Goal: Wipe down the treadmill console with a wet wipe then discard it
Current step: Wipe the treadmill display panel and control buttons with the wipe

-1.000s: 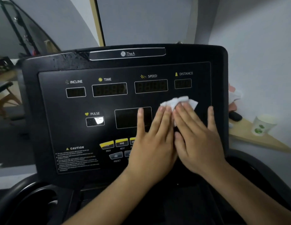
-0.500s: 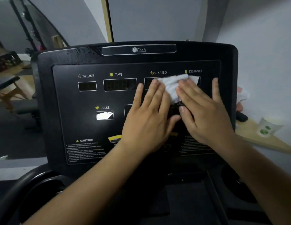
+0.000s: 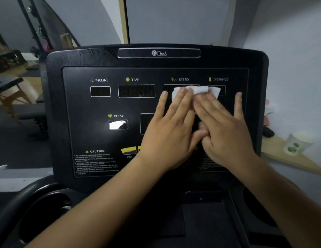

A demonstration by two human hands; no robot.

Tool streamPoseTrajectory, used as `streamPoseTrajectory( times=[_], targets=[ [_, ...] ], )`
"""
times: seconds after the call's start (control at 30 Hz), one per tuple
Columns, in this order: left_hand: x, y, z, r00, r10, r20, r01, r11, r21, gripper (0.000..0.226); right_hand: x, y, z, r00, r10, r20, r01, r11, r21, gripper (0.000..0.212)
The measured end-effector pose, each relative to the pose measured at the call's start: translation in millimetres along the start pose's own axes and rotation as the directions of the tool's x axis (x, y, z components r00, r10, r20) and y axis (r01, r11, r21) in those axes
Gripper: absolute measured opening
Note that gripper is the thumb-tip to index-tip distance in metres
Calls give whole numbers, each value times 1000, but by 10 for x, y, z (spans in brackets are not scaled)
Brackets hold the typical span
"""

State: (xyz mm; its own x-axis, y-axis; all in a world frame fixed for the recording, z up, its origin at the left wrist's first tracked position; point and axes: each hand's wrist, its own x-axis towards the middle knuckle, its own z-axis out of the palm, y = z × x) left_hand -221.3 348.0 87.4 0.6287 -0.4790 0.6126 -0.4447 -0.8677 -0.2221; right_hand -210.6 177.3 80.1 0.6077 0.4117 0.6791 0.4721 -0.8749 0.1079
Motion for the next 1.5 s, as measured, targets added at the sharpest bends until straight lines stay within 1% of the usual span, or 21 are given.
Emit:
streamPoseTrajectory(
  times=[0.07, 0.17, 0.27, 0.37, 0.47, 0.57, 0.67, 0.73, 0.83, 0.9, 1.0, 1.07, 1.17, 1.27, 1.33, 1.43, 1.5],
  targets=[
    [-192, -2, 47, 999, 11, 34, -9, 999, -43, 68, -154, -56, 41, 1000, -9, 8, 9, 1000, 1, 54],
    [-455, -28, 83, 998, 24, 56, -22, 999, -45, 68, -320, -133, 102, 999, -33, 27, 33, 999, 3, 52],
    [-312, -129, 16, 999, -6, 32, 6, 1000, -4, 70, -82, -128, 65, 998, -40, 51, 41, 999, -13, 51],
    [-143, -271, -83, 998, -45, 45, 43, 998, 37, 71, 170, -152, 24, 998, -16, 56, 18, 1000, -24, 54],
    [-313, -286, -75, 998, -39, 48, 38, 999, 9, 70, 53, -271, 72, 998, -11, 58, 12, 1000, -17, 55],
    [-628, -265, -22, 998, -21, 60, 23, 999, -36, 68, -217, -387, 160, 996, -55, 66, 54, 998, 20, 54],
    [-626, -368, -15, 999, -21, 48, 21, 1000, -2, 66, -111, -399, 145, 995, -77, 70, 76, 997, 17, 54],
    [-444, -487, -70, 998, -51, 20, 51, 998, 32, 66, 135, -421, 113, 995, -65, 72, 65, 998, 6, 55],
    [-292, -610, -142, 995, -96, 21, 95, 994, 49, 62, 371, -498, 105, 997, -34, 72, 34, 999, 0, 57],
    [-413, -581, -108, 994, -108, 35, 106, 993, 48, 61, 298, -565, 135, 997, -37, 66, 36, 999, 9, 57],
    [-735, -481, -48, 992, -105, 75, 103, 994, 26, 63, 20, -654, 216, 994, -83, 73, 81, 996, 27, 56],
    [-791, -531, -56, 993, -97, 63, 98, 995, 1, 60, 21, -651, 225, 992, -105, 67, 102, 994, 41, 54],
    [-591, -722, -163, 989, -147, 20, 148, 989, -10, 61, 359, -668, 172, 992, -99, 80, 97, 995, 25, 54],
    [-474, -837, -235, 980, -195, 36, 195, 981, -2, 65, 569, -768, 141, 994, -62, 94, 61, 998, 9, 57],
    [-602, -801, -208, 979, -197, 48, 196, 980, 13, 66, 478, -853, 168, 993, -68, 97, 68, 998, 4, 58],
    [-935, -742, -140, 981, -180, 76, 180, 984, 9, 66, 220, -960, 235, 987, -118, 112, 116, 993, 26, 58],
    [-1024, -837, -156, 984, -155, 85, 152, 988, 37, 65, 204, -989, 249, 981, -148, 121, 146, 989, 32, 57]
  ],
)
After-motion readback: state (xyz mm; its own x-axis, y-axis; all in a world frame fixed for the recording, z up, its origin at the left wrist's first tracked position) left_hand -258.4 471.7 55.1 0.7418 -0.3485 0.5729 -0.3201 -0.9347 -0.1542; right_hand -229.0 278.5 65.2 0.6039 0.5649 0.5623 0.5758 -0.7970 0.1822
